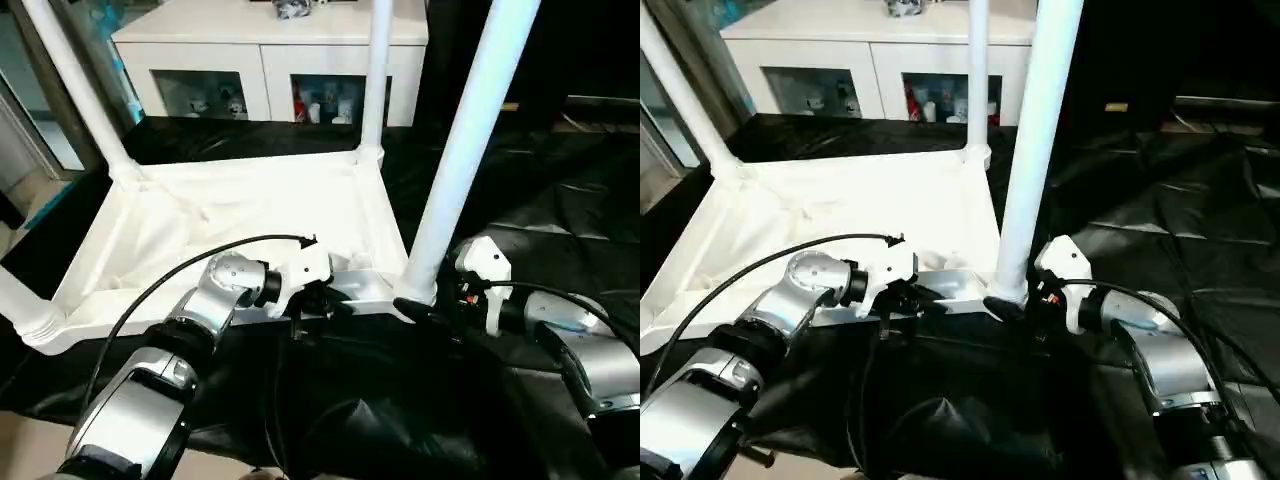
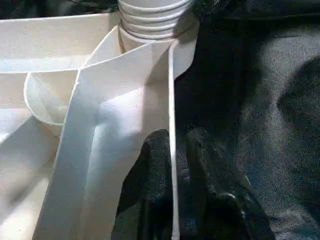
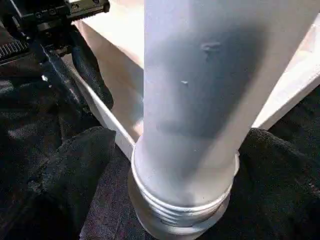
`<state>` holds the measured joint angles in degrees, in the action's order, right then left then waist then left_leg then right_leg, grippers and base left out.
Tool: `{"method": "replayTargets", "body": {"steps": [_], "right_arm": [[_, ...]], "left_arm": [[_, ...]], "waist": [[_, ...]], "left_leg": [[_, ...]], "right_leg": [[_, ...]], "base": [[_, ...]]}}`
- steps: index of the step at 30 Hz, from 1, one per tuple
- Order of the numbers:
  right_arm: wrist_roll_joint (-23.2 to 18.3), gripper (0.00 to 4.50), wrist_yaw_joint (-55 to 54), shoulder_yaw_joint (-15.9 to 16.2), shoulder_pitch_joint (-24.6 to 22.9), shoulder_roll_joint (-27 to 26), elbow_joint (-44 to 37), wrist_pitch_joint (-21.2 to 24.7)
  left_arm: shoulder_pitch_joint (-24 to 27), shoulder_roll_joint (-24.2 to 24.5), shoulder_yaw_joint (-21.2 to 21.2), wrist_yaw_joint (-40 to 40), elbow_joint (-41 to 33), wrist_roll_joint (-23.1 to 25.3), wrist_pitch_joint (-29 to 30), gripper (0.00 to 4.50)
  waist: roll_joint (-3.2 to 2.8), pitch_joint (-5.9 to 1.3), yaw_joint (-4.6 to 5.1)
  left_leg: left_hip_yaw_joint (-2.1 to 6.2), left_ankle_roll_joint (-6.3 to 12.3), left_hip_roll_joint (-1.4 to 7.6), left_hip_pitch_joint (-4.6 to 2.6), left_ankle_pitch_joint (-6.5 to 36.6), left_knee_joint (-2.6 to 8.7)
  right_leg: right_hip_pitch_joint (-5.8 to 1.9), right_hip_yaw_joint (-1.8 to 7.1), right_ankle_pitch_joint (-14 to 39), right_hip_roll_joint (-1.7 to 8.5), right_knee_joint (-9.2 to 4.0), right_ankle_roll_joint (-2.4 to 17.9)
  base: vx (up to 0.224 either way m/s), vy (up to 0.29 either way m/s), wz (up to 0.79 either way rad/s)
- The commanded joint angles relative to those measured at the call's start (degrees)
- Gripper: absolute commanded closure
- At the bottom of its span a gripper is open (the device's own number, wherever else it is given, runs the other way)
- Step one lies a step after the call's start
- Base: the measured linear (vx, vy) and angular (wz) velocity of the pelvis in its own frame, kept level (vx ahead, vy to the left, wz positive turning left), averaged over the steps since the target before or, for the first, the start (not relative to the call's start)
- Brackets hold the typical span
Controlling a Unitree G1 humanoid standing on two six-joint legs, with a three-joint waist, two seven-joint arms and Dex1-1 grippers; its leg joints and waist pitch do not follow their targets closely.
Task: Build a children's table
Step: Rotate leg to tighten
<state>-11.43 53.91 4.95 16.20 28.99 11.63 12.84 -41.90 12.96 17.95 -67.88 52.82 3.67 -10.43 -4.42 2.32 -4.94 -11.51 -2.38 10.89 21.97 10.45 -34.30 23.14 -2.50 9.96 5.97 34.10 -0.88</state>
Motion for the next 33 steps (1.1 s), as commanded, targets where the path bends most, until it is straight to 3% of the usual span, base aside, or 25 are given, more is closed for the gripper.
{"method": "replayTargets", "body": {"steps": [1, 5, 7, 11, 12, 15, 17, 21, 22, 24, 30, 31, 33], "right_arm": [[0.3, 0.0, 0.0, 0.3, 0.7, -0.1, 0.1, -1.0], [0.2, 0.0, 0.0, 0.1, 0.7, -0.1, 0.3, -1.3], [0.1, 0.0, 0.2, 0.0, 0.6, 0.0, 0.2, -1.3], [0.0, 0.0, 0.3, -0.1, 0.5, 0.1, 0.4, -1.5], [0.1, 0.0, 0.2, -0.1, 0.6, 0.1, 0.5, -1.6], [0.0, 0.0, 0.1, -0.3, 0.9, 0.0, 0.8, -1.7], [0.1, 0.0, 0.1, -0.2, 1.1, 0.0, 1.1, -1.9], [0.4, 0.0, 0.1, -0.1, 1.5, -0.1, 1.9, -2.4], [0.6, 0.0, 0.2, 0.1, 1.9, -0.2, 2.5, -2.7], [0.9, 0.0, 0.2, 0.3, 2.2, -0.2, 2.8, -2.9], [1.4, 0.0, 0.6, 1.2, 3.4, -0.5, 4.6, -3.3], [1.2, 0.19, 0.6, 1.1, 3.6, -0.6, 4.8, -3.2], [1.2, 0.19, 0.9, 1.1, 3.8, -0.6, 5.3, -3.3]], "left_arm": [[0.2, 1.3, 1.7, 0.5, 3.1, 2.3, 0.5, 3.84], [-0.1, 1.3, 1.1, 0.9, 3.4, 2.2, 0.3, 3.84], [-0.1, 0.5, -0.6, -1.1, 3.3, -0.1, -0.3, 3.84], [-0.4, -0.2, -1.2, -2.3, 3.9, -1.0, 0.2, 3.84], [-0.4, -0.2, -1.0, -2.2, 4.3, -0.8, -0.1, 4.09], [-0.9, -0.7, -1.5, -2.1, 5.6, -1.1, -0.9, 4.23], [-1.2, -0.8, -1.6, -2.0, 6.2, -1.0, -1.3, 4.45], [-1.7, -0.4, -1.0, -2.7, 7.3, 0.1, -2.6, 4.45], [-1.8, -0.1, -0.4, -3.4, 7.7, 0.7, -3.0, 4.45], [-1.9, 0.2, 0.1, -3.8, 8.0, 1.3, -3.6, 4.45], [-2.0, 0.6, 0.7, -4.5, 8.7, 2.1, -4.8, 4.45], [-2.0, 0.6, 0.6, -4.5, 8.7, 2.1, -4.9, 4.5], [-2.1, 0.5, 0.5, -4.5, 8.9, 2.0, -4.9, 4.5]], "waist": [[1.38, -3.4, 0.05], [1.33, -3.27, 0.17], [1.35, -3.26, 0.18], [1.19, -3.39, 0.24], [1.16, -3.43, 0.22], [1.2, -3.6, 0.01], [1.25, -3.56, -0.02], [1.26, -3.43, 0.0], [1.01, -3.41, -0.01], [1.17, -3.42, 0.14], [1.11, -3.58, 0.13], [1.08, -3.56, 0.16], [1.36, -3.49, 0.14]], "left_leg": [[0.91, 3.37, 1.9, -0.86, 13.9, 4.31], [1.02, 2.71, 1.93, -0.94, 15.5, 4.5], [1.03, 2.57, 1.89, -0.92, 15.8, 4.53], [1.02, 2.71, 1.98, -0.97, 15.4, 4.51], [1.0, 2.78, 1.99, -0.96, 15.2, 4.48], [0.89, 3.53, 1.93, -0.85, 13.4, 4.21], [0.9, 3.67, 1.93, -0.83, 13.6, 4.24], [0.93, 3.36, 1.95, -0.89, 14.6, 4.38], [0.96, 3.23, 1.97, -0.92, 14.8, 4.41], [0.99, 2.89, 1.93, -0.86, 15.1, 4.46], [0.92, 3.42, 2.01, -0.85, 13.6, 4.29], [0.87, 3.5, 1.98, -0.85, 13.7, 4.29], [0.84, 3.66, 2.01, -0.83, 13.9, 4.3]], "right_leg": [[-2.4, 1.3, 14.7, 2.24, -4.27, 13.1], [-2.37, 1.29, 17.1, 2.31, -4.49, 12.6], [-2.4, 1.28, 17.7, 2.36, -4.59, 12.5], [-2.32, 1.29, 15.7, 2.25, -4.36, 13.2], [-2.33, 1.3, 15.1, 2.23, -4.32, 13.3], [-2.49, 1.25, 11.0, 2.2, -3.94, 14.4], [-2.56, 1.21, 11.4, 2.25, -3.96, 14.5], [-2.51, 1.25, 14.0, 2.3, -4.23, 13.7], [-2.47, 1.25, 14.3, 2.32, -4.26, 13.7], [-2.53, 1.21, 14.7, 2.29, -4.3, 13.6], [-2.61, 1.2, 10.7, 2.28, -3.89, 14.8], [-2.61, 1.16, 10.7, 2.28, -3.9, 15.1], [-2.63, 1.19, 11.2, 2.27, -3.94, 15.0]], "base": [[0.0, 0.0, 0.0], [0.0, 0.0, 0.0], [0.0, 0.0, 0.0], [0.0, 0.0, 0.0], [0.0, 0.0, 0.0], [0.0, 0.0, 0.0], [0.0, 0.0, 0.0], [0.0, 0.0, 0.0], [0.0, 0.0, 0.0], [0.0, 0.0, 0.0], [0.0, 0.0, 0.0], [0.0, 0.0, 0.0], [0.0, 0.0, 0.0]]}}
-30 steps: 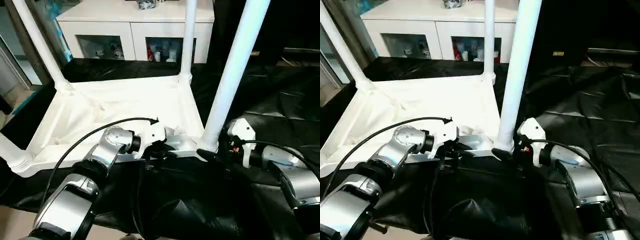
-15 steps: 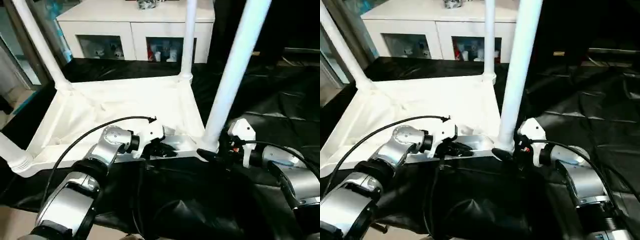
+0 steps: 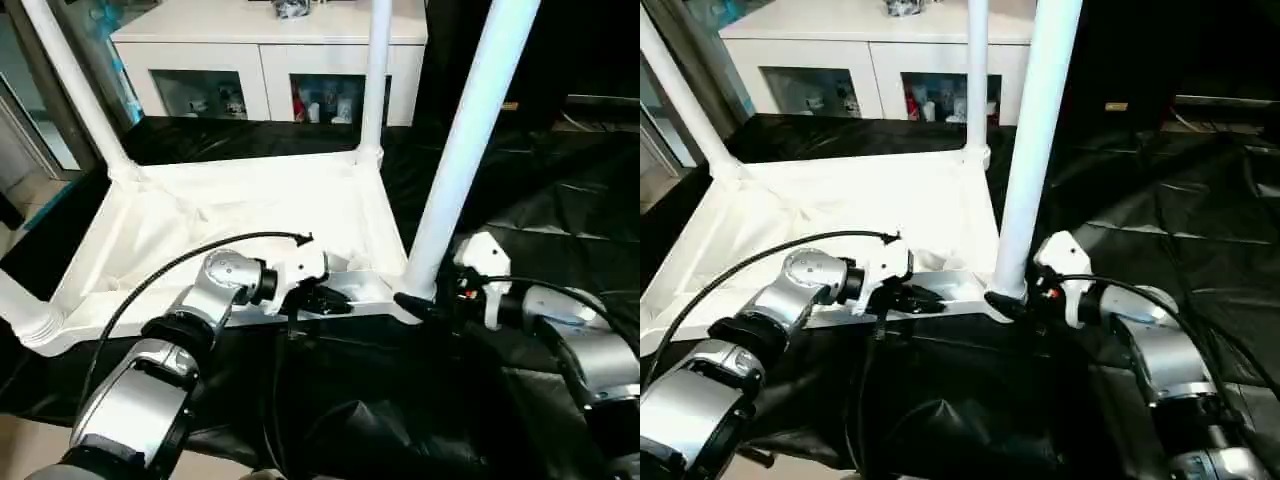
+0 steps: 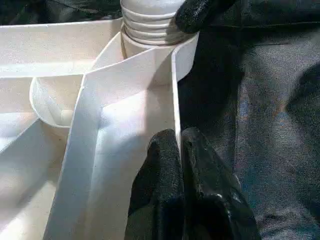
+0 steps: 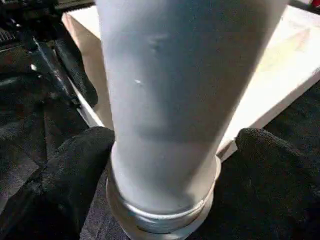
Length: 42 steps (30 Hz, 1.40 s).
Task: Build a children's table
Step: Rotate leg to tighten
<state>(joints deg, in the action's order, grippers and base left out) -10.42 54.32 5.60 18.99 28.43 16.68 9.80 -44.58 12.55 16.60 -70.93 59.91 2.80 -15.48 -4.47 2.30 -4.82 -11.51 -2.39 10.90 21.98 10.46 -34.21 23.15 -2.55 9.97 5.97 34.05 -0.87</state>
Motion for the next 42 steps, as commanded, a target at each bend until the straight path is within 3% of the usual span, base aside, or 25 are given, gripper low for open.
{"method": "replayTargets", "body": {"steps": [1, 10, 12, 21, 26, 30, 31, 32, 34, 36, 37, 38, 39, 40, 42], "right_arm": [[0.2, 0.33, 1.2, 0.8, 1.3, 0.0, 0.7, -0.5], [0.8, 1.04, 2.4, 1.8, 2.0, -0.4, 3.1, -1.5], [1.2, 1.4, 2.6, 2.1, 2.1, -0.6, 3.7, -1.8], [1.7, 1.72, 2.6, 3.3, 1.5, -1.6, 5.3, -3.1], [2.7, 1.73, -1.3, 2.7, -0.9, -3.6, 5.5, -3.8], [3.8, 1.74, -12.4, -0.1, -1.3, -8.0, 8.5, -2.3], [3.2, 1.74, -16.9, -1.7, -1.1, -10.6, 9.5, -1.6], [3.3, 1.74, -19.6, -2.3, -0.8, -12.0, 10.2, -1.4], [3.9, 1.74, -25.1, -2.7, 0.1, -15.8, 11.7, -0.6], [4.6, 1.74, -27.5, -2.0, 1.2, -18.1, 12.8, -0.8], [4.6, 1.74, -27.5, -1.6, 1.5, -18.9, 13.0, -1.0], [4.6, 1.39, -27.4, -1.4, 1.7, -19.3, 13.0, -1.1], [4.6, 1.18, -27.5, -0.9, 2.3, -20.4, 13.2, -1.5], [4.3, 1.04, -27.0, -0.2, 3.4, -22.6, 13.3, -2.2], [4.5, 0.84, -26.6, 0.3, 3.8, -23.0, 13.3, -2.6]], "left_arm": [[0.4, 0.8, 1.7, -1.3, 2.1, 2.8, 0.0, 4.5], [0.1, 0.9, 1.6, -1.2, 2.9, 2.8, -0.3, 4.5], [0.1, 0.9, 1.5, -1.1, 2.9, 2.9, -0.3, 4.5], [0.6, 0.9, 0.6, 0.4, 3.0, 2.4, -0.2, 4.5], [0.5, 0.2, -0.4, 5.6, 3.3, 2.5, 1.4, 4.5], [-0.3, -2.5, -1.9, 11.5, 3.2, 1.7, 5.2, 4.5], [-0.7, -4.2, -2.2, 13.4, 3.2, 1.5, 6.3, 4.5], [-1.0, -5.1, -2.3, 14.5, 3.3, 1.5, 6.9, 4.5], [-1.9, -8.2, -1.8, 19.0, 4.0, 2.5, 7.2, 4.5], [-2.5, -10.3, -1.7, 21.2, 4.4, 2.7, 7.7, 4.5], [-2.7, -11.0, -1.5, 22.0, 4.5, 2.9, 7.7, 4.5], [-2.7, -11.3, -1.4, 22.4, 4.5, 3.0, 7.7, 4.5], [-2.9, -12.2, -1.0, 22.8, 4.5, 3.3, 7.5, 4.5], [-3.1, -13.8, -0.4, 22.9, 4.2, 3.8, 7.4, 4.5], [-3.0, -14.2, -0.1, 22.2, 3.8, 4.0, 7.4, 4.5]], "waist": [[1.41, -3.46, 0.0], [1.47, -3.42, -0.03], [1.68, -3.37, -0.05], [1.73, -3.27, -0.03], [1.35, -3.23, 0.05], [1.31, -2.56, 0.71], [1.5, -2.42, 0.99], [1.01, -2.31, 1.39], [0.94, -2.13, 2.21], [0.35, -1.87, 2.86], [0.69, -1.76, 3.28], [0.54, -1.71, 3.37], [0.25, -1.57, 4.04], [-0.34, -1.78, 4.49], [-0.51, -1.86, 4.59]], "left_leg": [[0.86, 3.66, 2.0, -0.86, 14.0, 4.22], [0.84, 3.55, 2.06, -0.9, 14.2, 4.26], [0.84, 3.68, 2.07, -0.87, 14.1, 4.29], [0.85, 3.41, 2.09, -0.92, 14.9, 4.38], [0.9, 3.04, 2.09, -0.98, 15.5, 4.49], [1.2, 0.33, 1.86, -1.57, 21.7, 5.09], [1.42, -0.14, 1.69, -1.73, 23.5, 5.21], [1.63, -0.73, 1.64, -1.84, 24.9, 5.31], [1.99, -1.37, 1.57, -2.21, 28.2, 5.55], [2.27, -1.99, 1.38, -2.8, 31.8, 5.76], [2.43, -1.75, 1.07, -3.26, 33.5, 5.65], [2.46, -1.53, 1.0, -3.62, 34.3, 5.64], [2.69, -1.16, 0.99, -3.7, 35.9, 5.94], [3.09, -0.81, 1.23, -3.3, 36.5, 6.53], [3.32, -0.8, 1.42, -3.15, 37.1, 6.93]], "right_leg": [[-2.65, 1.24, 11.7, 2.33, -3.88, 15.0], [-2.55, 1.29, 12.9, 2.4, -4.0, 14.8], [-2.53, 1.31, 13.7, 2.4, -4.07, 14.5], [-2.41, 1.36, 15.6, 2.46, -4.26, 13.9], [-2.31, 1.35, 16.1, 2.38, -4.32, 13.7], [-1.67, 1.27, 25.8, 2.47, -5.41, 11.4], [-1.57, 1.16, 29.7, 2.49, -5.87, 9.9], [-1.26, 1.15, 31.8, 2.59, -6.17, 9.1], [-1.06, 0.74, 34.7, 2.39, -6.69, 7.6], [-0.88, 0.12, 36.9, 2.22, -7.37, 6.2], [-0.7, -0.43, 38.9, 2.12, -8.09, 4.9], [-0.56, -0.61, 39.5, 2.07, -8.51, 4.5], [-0.82, -1.19, 39.4, 1.93, -8.99, 3.8], [-1.8, -1.75, 36.6, 2.22, -8.96, 4.1], [-2.24, -2.03, 34.3, 2.35, -8.83, 4.5]], "base": [[0.0, 0.0, 0.0], [0.0, 0.0, 0.0], [0.0, 0.0, 0.0], [0.0, 0.0, 0.0], [0.0, 0.0, 0.0], [-0.013, 0.001, -0.01], [0.0, 0.0, 0.0], [0.0, 0.0, 0.0], [0.0, 0.0, 0.0], [-0.025, 0.02, -0.01], [-0.05, 0.041, -0.02], [0.0, 0.0, 0.0], [0.0, 0.0, 0.0], [0.0, 0.0, 0.0], [0.0, 0.0, 0.0]]}}
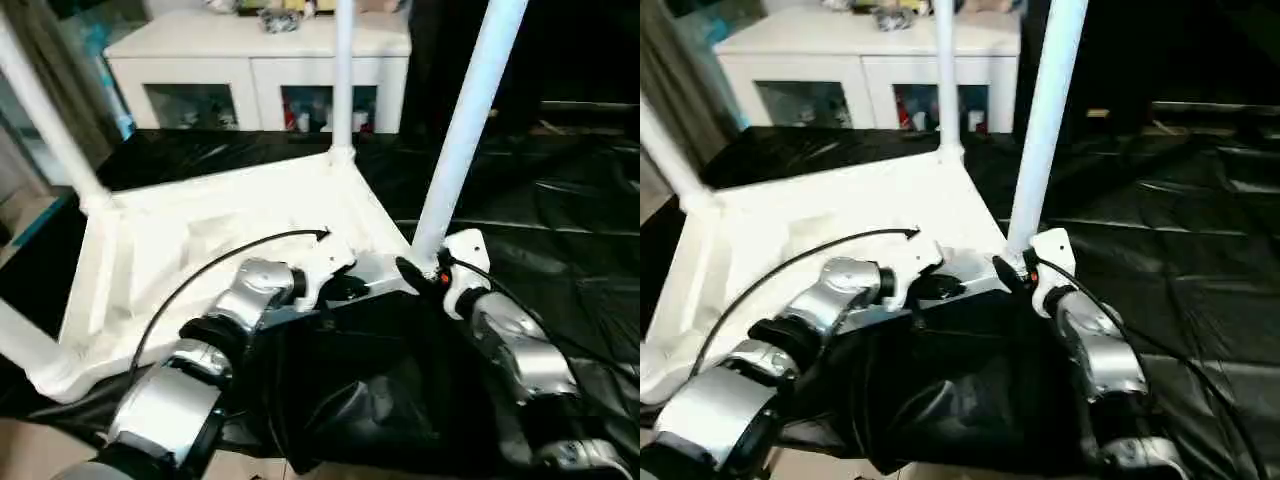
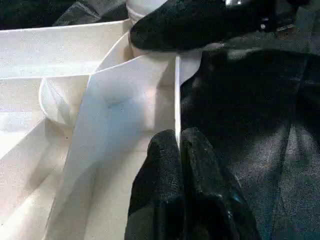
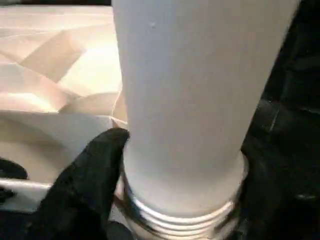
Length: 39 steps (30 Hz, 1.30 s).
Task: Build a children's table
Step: Rotate leg to tighten
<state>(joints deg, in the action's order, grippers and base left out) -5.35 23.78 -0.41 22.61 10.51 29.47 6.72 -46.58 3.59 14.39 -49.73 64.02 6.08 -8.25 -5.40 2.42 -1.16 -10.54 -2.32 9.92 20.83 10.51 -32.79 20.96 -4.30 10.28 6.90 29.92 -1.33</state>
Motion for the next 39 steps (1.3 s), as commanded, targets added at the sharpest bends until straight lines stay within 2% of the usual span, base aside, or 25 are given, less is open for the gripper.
{"method": "replayTargets", "body": {"steps": [1, 2, 4, 6, 7, 8, 9, 10, 11, 12, 13, 14, 15, 18, 19, 20, 22, 25, 26, 27, 29, 30, 31, 33, 39], "right_arm": [[-0.6, 0.68, 5.7, 6.7, 0.3, -4.8, -0.3, -0.1], [-0.6, 0.59, 5.7, 6.7, 0.3, -4.8, -0.3, -0.1], [-1.2, 0.54, 8.4, 6.8, -0.2, -3.4, -1.6, -0.7], [-1.5, 0.47, 10.1, 6.8, -0.5, -2.3, -2.3, -1.0], [-2.5, 0.47, 15.3, 6.7, -1.6, 1.5, -4.5, -1.5], [-2.6, 0.47, 15.7, 6.6, -1.7, 1.9, -4.7, -1.5], [-3.4, 0.47, 19.5, 6.3, -2.4, 4.5, -6.1, -1.6], [-3.8, 0.47, 21.3, 6.2, -2.8, 5.7, -6.8, -1.6], [-4.1, 0.47, 22.8, 6.1, -3.0, 6.9, -7.4, -1.6], [-4.4, 0.47, 24.1, 6.0, -3.2, 7.8, -8.0, -1.5], [-5.5, 0.47, 27.4, 5.9, -3.7, 9.8, -9.2, -0.8], [-5.6, 0.47, 27.8, 5.9, -3.7, 10.0, -9.4, -0.8], [-6.1, 0.47, 30.0, 6.0, -4.1, 11.3, -10.2, -0.3], [-6.6, 0.47, 33.1, 6.3, -4.6, 13.0, -11.2, 0.2], [-6.8, 0.47, 34.3, 6.4, -4.8, 13.7, -11.6, 0.4], [-7.4, 0.47, 37.6, 6.9, -5.5, 15.5, -12.7, 0.7], [-7.7, 0.47, 39.6, 7.2, -5.8, 16.5, -13.2, 0.8], [-7.9, 0.47, 41.8, 7.8, -5.7, 17.8, -13.4, 0.7], [-8.0, 0.47, 42.0, 7.9, -5.6, 17.9, -13.3, 0.7], [-8.0, 0.47, 42.1, 7.9, -5.3, 17.9, -13.1, 0.7], [-8.1, 0.63, 42.1, 7.8, -4.9, 17.7, -12.8, 0.6], [-8.4, 0.63, 42.5, 7.7, -4.6, 17.6, -12.7, 0.7], [-8.4, 0.73, 42.5, 7.7, -4.5, 17.5, -12.7, 0.7], [-8.8, 0.91, 43.2, 7.6, -4.4, 17.6, -12.7, 0.8], [-9.8, 1.34, 44.3, 7.8, -5.2, 17.6, -13.5, 1.5]], "left_arm": [[-0.7, -5.1, 2.2, -0.7, -0.8, 0.7, -0.1, 4.5], [-0.7, -5.1, 2.2, -0.7, -0.8, 0.7, -0.1, 4.5], [-0.3, -4.1, 2.3, -2.7, -0.9, 0.7, -0.9, 4.5], [-0.1, -3.4, 2.4, -3.6, -0.9, 0.8, -1.4, 4.5], [0.5, -1.0, 2.4, -7.4, -1.5, 0.7, -2.4, 4.5], [0.5, -0.8, 2.4, -7.7, -1.5, 0.7, -2.5, 4.5], [1.0, 1.0, 2.5, -11.0, -2.1, 0.4, -3.6, 4.5], [1.4, 1.9, 2.6, -13.0, -2.4, 0.2, -4.3, 4.5], [1.6, 2.8, 2.7, -14.5, -2.7, 0.1, -4.4, 4.5], [1.8, 3.6, 2.7, -15.8, -3.0, 0.0, -4.8, 4.5], [2.3, 5.1, 2.3, -19.5, -3.9, -1.1, -4.9, 4.5], [2.4, 5.3, 2.2, -20.0, -4.0, -1.3, -4.9, 4.5], [2.7, 6.1, 1.8, -22.6, -4.6, -2.3, -5.0, 4.5], [2.9, 7.3, 1.2, -25.7, -5.2, -3.3, -4.9, 4.5], [3.0, 7.8, 1.1, -26.5, -5.4, -3.4, -4.9, 4.5], [3.2, 9.2, 0.8, -28.8, -6.0, -3.8, -4.8, 4.5], [3.3, 10.1, 0.5, -29.8, -6.2, -3.9, -4.8, 4.5], [3.3, 11.3, 0.1, -30.8, -6.4, -4.4, -4.5, 4.5], [3.3, 11.5, 0.0, -30.9, -6.4, -4.5, -4.5, 4.5], [3.3, 11.7, -0.2, -31.1, -6.5, -4.7, -4.4, 4.5], [3.3, 11.7, -0.3, -31.0, -6.5, -4.8, -4.3, 4.5], [3.3, 11.9, -0.4, -31.1, -6.6, -5.0, -4.1, 4.5], [3.3, 11.9, -0.4, -31.2, -6.7, -5.0, -4.0, 4.5], [3.4, 12.0, -0.4, -31.4, -6.9, -5.1, -3.9, 4.5], [3.8, 11.9, -0.4, -31.6, -7.1, -5.2, -3.4, 4.5]], "waist": [[0.29, -1.95, 0.99], [0.6, -2.0, 1.02], [0.88, -2.0, 1.29], [0.88, -2.19, 1.29], [0.93, -2.57, 0.98], [1.04, -2.63, 0.77], [1.09, -2.91, 0.4], [1.38, -2.97, 0.08], [1.37, -3.13, -0.32], [1.43, -3.19, -0.42], [1.6, -3.29, -0.84], [1.86, -3.41, -1.08], [1.76, -3.64, -2.06], [1.64, -4.21, -2.88], [2.23, -4.56, -3.05], [1.97, -4.73, -3.37], [2.13, -4.7, -3.75], [2.09, -4.47, -4.11], [1.98, -4.12, -4.09], [2.24, -3.78, -4.03], [2.08, -3.56, -4.05], [2.11, -3.45, -3.98], [2.19, -3.43, -3.92], [2.19, -3.45, -3.88], [2.41, -3.75, -4.0]], "left_leg": [[2.4, -1.02, 2.44, -1.91, 37.7, 5.76], [2.16, -1.02, 2.27, -2.2, 37.7, 5.55], [2.02, -0.32, 2.07, -2.17, 37.0, 5.3], [2.18, 0.49, 2.25, -1.23, 34.5, 5.57], [2.09, 0.99, 2.47, -0.88, 31.8, 5.64], [1.93, 1.36, 2.56, -0.75, 30.6, 5.6], [1.47, 2.42, 2.66, -0.59, 27.5, 5.36], [1.18, 3.83, 2.7, 0.0, 24.1, 5.25], [0.74, 5.27, 2.71, 0.23, 20.8, 4.88], [0.59, 5.74, 2.71, 0.36, 19.6, 4.7], [0.29, 6.41, 2.8, 0.1, 18.4, 4.33], [0.21, 6.76, 2.76, 0.13, 17.5, 4.15], [-0.08, 7.9, 2.9, 0.16, 13.9, 3.6], [-0.07, 9.37, 2.94, 0.47, 8.3, 2.94], [-0.14, 10.43, 2.8, 0.72, 5.1, 2.3], [-0.11, 11.92, 2.75, 0.85, 2.7, 1.85], [-0.22, 13.82, 2.72, 0.97, 1.1, 1.5], [-0.13, 12.93, 3.05, 1.14, 3.3, 1.53], [-0.16, 11.86, 3.1, 1.12, 5.6, 1.84], [-0.19, 10.13, 3.15, 1.05, 9.0, 2.2], [-0.13, 8.09, 3.26, 0.81, 12.4, 2.59], [-0.08, 6.39, 3.34, 0.62, 14.6, 2.85], [-0.03, 5.38, 3.34, 0.56, 15.3, 3.0], [-0.01, 4.76, 3.3, 0.64, 15.6, 3.11], [-0.07, 5.57, 3.11, 0.86, 13.0, 2.8]], "right_leg": [[-0.08, -0.1, 32.3, 1.5, -4.57, 5.7], [0.39, 0.11, 32.2, 1.69, -4.68, 6.5], [0.54, 0.26, 32.8, 1.91, -4.75, 7.0], [-0.19, 0.72, 31.6, 2.26, -4.21, 7.4], [-0.46, 1.17, 28.1, 2.36, -3.72, 8.7], [-0.54, 1.34, 26.0, 2.32, -3.57, 9.3], [-0.66, 1.7, 20.9, 2.32, -3.09, 11.3], [-1.25, 1.69, 17.1, 2.34, -2.61, 12.9], [-1.36, 1.73, 14.6, 2.45, -2.16, 13.9], [-1.36, 1.75, 14.2, 2.54, -2.01, 14.3], [-0.96, 1.83, 14.4, 2.48, -1.82, 14.6], [-1.09, 1.84, 14.1, 2.52, -1.66, 14.7], [-0.8, 2.04, 11.2, 2.57, -1.08, 15.5], [-1.09, 1.81, 3.6, 2.29, 0.28, 16.9], [-0.99, 1.91, -1.6, 2.16, 1.08, 17.6], [-0.84, 1.81, -5.6, 2.01, 1.73, 18.4], [-0.68, 1.66, -7.0, 1.92, 1.91, 18.7], [-0.37, 1.65, -1.2, 1.95, 1.73, 18.0], [-0.2, 1.66, 2.5, 1.9, 1.36, 17.7], [-0.11, 1.78, 7.1, 1.95, 0.82, 17.0], [0.01, 1.9, 11.8, 2.02, 0.46, 16.2], [0.1, 2.03, 14.3, 2.01, 0.22, 15.5], [0.06, 2.12, 15.2, 2.06, 0.15, 15.1], [0.06, 2.2, 15.0, 2.03, 0.14, 14.7], [-0.07, 2.19, 11.2, 2.06, 0.46, 15.0]], "base": [[0.0, 0.0, 0.0], [0.0, 0.0, 0.0], [0.0, 0.0, 0.0], [0.0, 0.0, 0.0], [0.0, 0.0, 0.0], [0.0, 0.0, 0.0], [0.0, 0.0, 0.0], [0.0, 0.0, 0.0], [0.053, -0.026, 0.01], [0.056, -0.039, 0.02], [0.056, -0.039, 0.02], [0.058, -0.051, 0.02], [0.065, -0.057, 0.04], [0.042, -0.036, 0.02], [0.0, 0.0, 0.0], [0.0, 0.0, 0.0], [0.0, 0.0, 0.0], [0.0, 0.0, 0.0], [0.0, 0.0, 0.0], [0.0, 0.0, 0.0], [0.0, 0.0, 0.0], [0.0, 0.0, 0.0], [0.0, 0.0, 0.0], [0.0, 0.0, 0.0], [0.0, 0.0, 0.0]]}}
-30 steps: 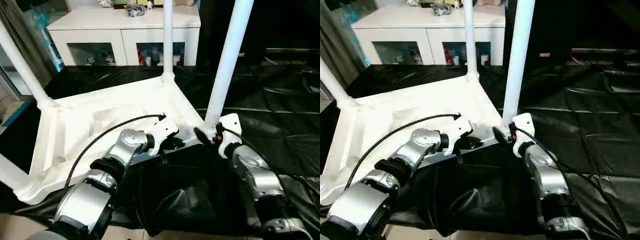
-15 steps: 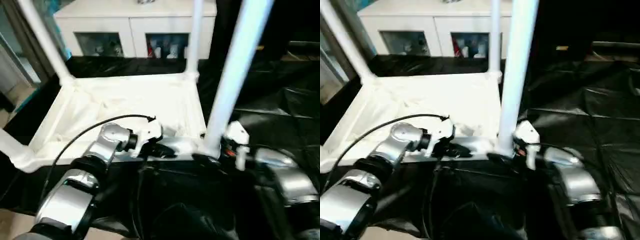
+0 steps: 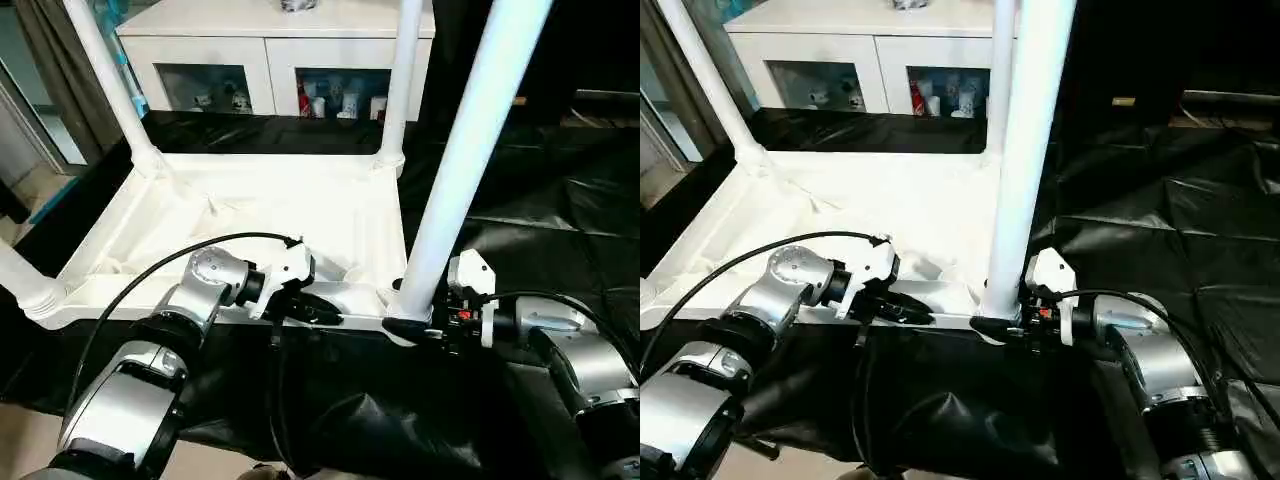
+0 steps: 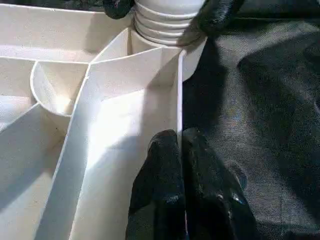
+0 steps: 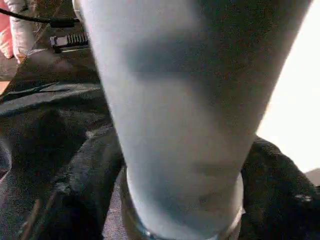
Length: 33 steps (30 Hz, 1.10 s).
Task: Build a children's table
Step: Rotate leg to tighten
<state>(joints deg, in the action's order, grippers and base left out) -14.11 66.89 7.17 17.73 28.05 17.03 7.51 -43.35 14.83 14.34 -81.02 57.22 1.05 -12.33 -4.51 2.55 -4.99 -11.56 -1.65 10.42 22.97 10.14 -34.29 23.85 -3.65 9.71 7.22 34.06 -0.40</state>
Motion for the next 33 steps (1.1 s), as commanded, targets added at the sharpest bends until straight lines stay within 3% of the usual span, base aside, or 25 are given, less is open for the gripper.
{"method": "replayTargets", "body": {"steps": [1, 4, 7, 9, 12, 13, 14, 16, 18, 19, 21, 22, 23, 24, 25, 26, 27, 28, 29, 30, 31, 32, 33], "right_arm": [[-1.2, 1.34, 1.3, 0.3, -0.8, 0.0, -1.3, 0.9], [-1.6, 1.69, 0.6, 0.1, -1.9, -0.6, -1.5, 1.3], [-1.5, 1.74, -2.7, -0.6, -2.9, -2.6, -0.2, 1.8], [-1.1, 1.77, -5.5, -1.1, -3.0, -4.0, 0.7, 2.0], [1.0, 1.78, -14.4, -2.3, -2.6, -8.3, 3.5, 1.1], [2.0, 1.78, -18.2, -2.6, -2.1, -9.9, 4.7, 1.3], [3.2, 1.78, -22.8, -2.9, -1.5, -11.9, 6.2, 1.7], [4.3, 1.78, -27.4, -3.3, -0.8, -14.1, 7.4, 2.2], [5.2, 1.78, -31.4, -3.5, -0.2, -16.1, 8.3, 2.8], [5.9, 1.78, -33.6, -3.2, 0.5, -17.7, 8.9, 3.0], [7.1, 1.78, -36.2, -2.3, 1.6, -20.2, 9.7, 2.6], [6.4, 1.78, -35.9, -2.4, 2.2, -21.6, 9.8, 2.4], [6.3, 1.43, -35.8, -2.4, 2.3, -21.8, 9.8, 2.3], [6.0, 1.43, -35.6, -2.5, 2.5, -22.3, 9.8, 2.1], [4.7, 1.08, -32.9, -2.3, 2.8, -22.4, 8.9, 1.9], [4.5, 1.08, -32.3, -2.2, 2.7, -22.3, 8.6, 1.9], [3.9, 1.06, -30.7, -1.9, 2.5, -21.6, 7.8, 2.1], [3.7, 0.99, -28.9, -1.3, 2.2, -20.8, 7.0, 2.1], [3.7, 0.86, -27.0, -0.7, 1.8, -19.7, 6.2, 2.0], [3.6, 0.72, -24.8, -0.1, 1.3, -18.5, 5.3, 1.7], [3.3, 0.63, -22.5, 0.2, 0.8, -17.2, 4.4, 1.6], [2.7, 0.63, -20.3, 0.2, 0.3, -15.8, 3.4, 1.7], [2.3, 0.63, -19.0, 0.1, 0.0, -15.0, 2.9, 1.9]], "left_arm": [[0.6, 0.6, -0.3, -0.2, -0.4, -0.2, 0.8, 4.5], [0.7, 0.1, -0.5, 0.6, -0.2, -0.2, 1.0, 4.5], [0.4, -0.9, -0.6, 5.1, 0.7, 1.0, 0.8, 4.5], [0.1, -1.5, -0.6, 7.8, 1.2, 1.5, 0.9, 4.5], [-0.8, -3.9, -0.9, 14.9, 2.1, 2.5, 2.2, 4.5], [-1.2, -4.8, -0.9, 17.3, 2.4, 3.0, 2.8, 4.5], [-1.6, -6.1, -0.9, 20.1, 2.8, 3.3, 3.4, 4.5], [-1.9, -7.8, -0.9, 23.1, 2.9, 3.8, 3.6, 4.5], [-2.2, -9.4, -0.7, 25.6, 3.0, 4.3, 3.9, 4.5], [-2.4, -10.8, -0.4, 27.2, 2.9, 4.5, 4.1, 4.5], [-2.6, -13.2, 0.0, 28.9, 2.5, 4.8, 4.4, 4.5], [-2.5, -14.2, 0.5, 28.3, 2.1, 4.7, 4.5, 4.5], [-2.5, -14.4, 0.6, 28.1, 2.0, 4.7, 4.5, 4.5], [-2.5, -14.6, 0.8, 27.8, 1.8, 4.7, 4.4, 4.5], [-2.5, -15.0, 0.8, 26.3, 1.5, 4.5, 4.4, 4.5], [-2.4, -14.9, 0.8, 26.0, 1.4, 4.5, 4.3, 4.5], [-2.3, -14.5, 0.9, 24.9, 1.3, 4.4, 4.2, 4.5], [-2.2, -14.1, 1.0, 23.9, 1.1, 4.3, 4.1, 4.5], [-1.9, -13.6, 1.0, 22.9, 1.0, 4.3, 4.0, 4.5], [-1.7, -13.0, 1.1, 21.6, 0.8, 4.2, 4.0, 4.5], [-1.4, -12.3, 1.1, 20.3, 0.5, 4.3, 4.0, 4.5], [-1.1, -11.4, 1.3, 18.7, 0.2, 4.4, 3.8, 4.5], [-0.8, -10.8, 1.5, 17.6, 0.0, 4.4, 3.7, 4.5]], "waist": [[1.55, -3.97, -0.17], [1.52, -4.13, -0.34], [1.5, -3.96, -0.34], [1.49, -3.73, -0.24], [1.51, -3.04, 0.35], [0.91, -2.68, 0.63], [1.23, -2.32, 1.34], [1.28, -2.34, 2.29], [1.17, -2.47, 2.71], [0.77, -2.27, 2.9], [0.78, -2.03, 3.62], [0.2, -1.59, 4.24], [0.03, -1.48, 4.98], [-0.66, -1.27, 4.86], [-2.06, -0.7, 3.27], [-1.59, -0.88, 1.92], [-1.59, -1.63, 0.14], [3.28, -3.1, 2.22], [3.75, -2.2, 1.4], [2.44, -2.21, 0.5], [2.2, -2.03, 0.24], [1.2, -2.63, 0.34], [1.11, -2.99, 0.53]], "left_leg": [[0.93, 5.37, 2.57, -1.21, 12.4, 4.17], [0.86, 6.9, 2.5, -1.11, 10.3, 3.82], [0.88, 6.47, 2.52, -1.16, 11.9, 3.99], [0.96, 5.26, 2.56, -1.3, 14.1, 4.29], [1.18, 1.74, 2.47, -1.76, 20.4, 5.02], [1.62, 0.12, 2.4, -2.08, 23.7, 5.32], [1.83, -1.35, 2.18, -2.5, 27.3, 5.53], [2.37, -2.42, 2.0, -3.2, 30.5, 5.54], [2.58, -2.16, 1.95, -3.18, 30.8, 5.81], [2.57, -2.09, 1.9, -3.47, 32.0, 5.95], [2.7, -2.32, 1.71, -4.29, 35.1, 5.88], [2.91, -2.42, 1.7, -5.08, 38.9, 5.99], [3.33, -2.33, 1.94, -4.86, 41.9, 6.67], [3.52, -2.65, 2.47, -4.9, 44.7, 7.57], [3.18, -5.11, 5.5, 0.04, 55.1, 14.31], [2.08, -5.46, 5.62, 1.35, 56.7, 15.54], [0.88, -5.32, 4.87, -0.14, 54.0, 15.29], [1.18, -4.91, 1.4, -6.3, 35.8, 7.17], [1.98, 0.58, 0.35, -6.23, 17.8, -0.72], [3.05, 2.31, 1.08, -4.33, 11.5, -0.34], [3.64, 2.57, 1.72, 0.07, 6.5, 4.03], [3.8, 1.77, 2.39, 0.05, 11.0, 5.98], [4.05, 2.03, 2.67, -0.12, 13.0, 6.02]], "right_leg": [[-3.0, 1.51, 10.2, 1.69, -3.49, 14.4], [-3.1, 1.39, 7.1, 1.69, -3.21, 15.3], [-3.0, 1.35, 9.8, 1.71, -3.58, 14.8], [-2.84, 1.35, 13.7, 1.69, -3.98, 13.9], [-2.45, 1.37, 23.4, 1.81, -5.03, 11.6], [-2.37, 1.2, 28.5, 1.94, -5.46, 9.9], [-2.07, 0.93, 33.3, 1.87, -6.14, 8.1], [-1.94, 0.52, 37.9, 1.95, -6.94, 5.6], [-2.09, 0.32, 37.5, 1.87, -7.45, 4.7], [-1.72, 0.17, 37.7, 1.69, -7.78, 4.5], [-1.4, -0.71, 38.7, 1.39, -8.73, 3.9], [-1.29, -1.88, 39.7, 0.96, -9.51, 2.6], [-2.56, -3.35, 38.5, 0.52, -9.91, 1.2], [-3.2, -3.98, 36.7, 0.2, -9.58, 1.2], [-8.38, -2.97, 19.8, -1.01, 1.72, 4.4], [-9.16, -2.35, 13.1, -1.39, 4.62, 4.3], [-7.52, -1.32, 10.3, -1.44, 4.18, 4.1], [-1.91, 2.21, 29.2, 2.48, -3.54, 3.2], [-0.5, 4.01, 50.1, 7.48, -9.99, 4.4], [-2.25, 5.27, 50.9, 8.55, -9.6, 5.7], [-5.26, 2.51, 41.1, 5.05, -6.59, 6.2], [-5.02, 0.87, 31.3, 2.07, -5.29, 6.1], [-4.78, 1.04, 25.6, 1.75, -4.43, 6.7]], "base": [[0.0, 0.0, 0.0], [0.0, 0.0, 0.0], [0.0, 0.0, 0.0], [0.0, 0.0, 0.0], [0.0, 0.0, 0.0], [0.0, 0.0, 0.0], [0.0, 0.0, 0.0], [-0.052, 0.019, -0.04], [-0.027, 0.012, -0.02], [0.0, 0.0, 0.0], [-0.058, 0.029, 0.0], [-0.062, 0.031, 0.0], [0.0, 0.0, 0.0], [-0.039, 0.051, -0.1], [-0.039, 0.051, -0.1], [-0.08, 0.025, 0.08], [0.009, -0.07, 0.19], [0.009, -0.07, 0.19], [0.054, -0.114, 0.08], [0.064, -0.046, -0.23], [0.064, -0.046, -0.23], [0.125, 0.029, -0.37], [0.103, 0.024, -0.14]]}}
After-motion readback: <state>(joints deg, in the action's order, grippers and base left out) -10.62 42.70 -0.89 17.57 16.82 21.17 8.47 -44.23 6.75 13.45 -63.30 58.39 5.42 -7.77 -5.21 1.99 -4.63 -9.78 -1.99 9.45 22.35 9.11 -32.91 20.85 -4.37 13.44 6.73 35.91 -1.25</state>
